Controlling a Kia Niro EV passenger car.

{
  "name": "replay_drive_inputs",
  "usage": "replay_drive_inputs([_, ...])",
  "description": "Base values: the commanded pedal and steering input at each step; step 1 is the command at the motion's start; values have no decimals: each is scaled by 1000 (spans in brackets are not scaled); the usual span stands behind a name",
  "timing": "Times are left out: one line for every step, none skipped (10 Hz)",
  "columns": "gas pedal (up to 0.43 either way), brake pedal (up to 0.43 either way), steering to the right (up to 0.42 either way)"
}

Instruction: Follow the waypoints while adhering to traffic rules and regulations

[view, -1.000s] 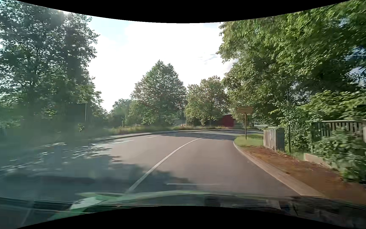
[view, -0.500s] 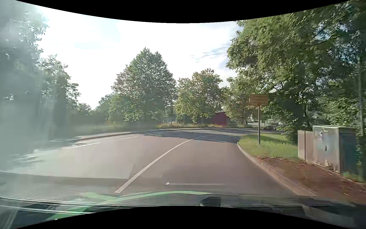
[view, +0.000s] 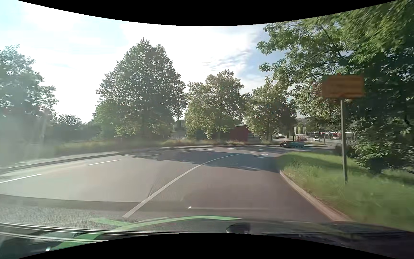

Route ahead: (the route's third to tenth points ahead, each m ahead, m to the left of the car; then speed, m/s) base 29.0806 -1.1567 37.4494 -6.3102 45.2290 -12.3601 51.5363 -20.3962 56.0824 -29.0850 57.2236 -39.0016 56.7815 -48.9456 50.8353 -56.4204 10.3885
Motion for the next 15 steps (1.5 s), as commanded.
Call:
replay_drive_inputs([59, 0, 61])
replay_drive_inputs([67, 0, 67])
replay_drive_inputs([67, 0, 70])
replay_drive_inputs([87, 0, 70])
replay_drive_inputs([87, 0, 71])
replay_drive_inputs([87, 0, 70])
replay_drive_inputs([87, 0, 71])
replay_drive_inputs([87, 0, 70])
replay_drive_inputs([87, 0, 71])
replay_drive_inputs([47, 0, 70])
replay_drive_inputs([0, 0, 70])
replay_drive_inputs([0, 0, 68])
replay_drive_inputs([0, 0, 65])
replay_drive_inputs([0, 0, 62])
replay_drive_inputs([0, 0, 62])
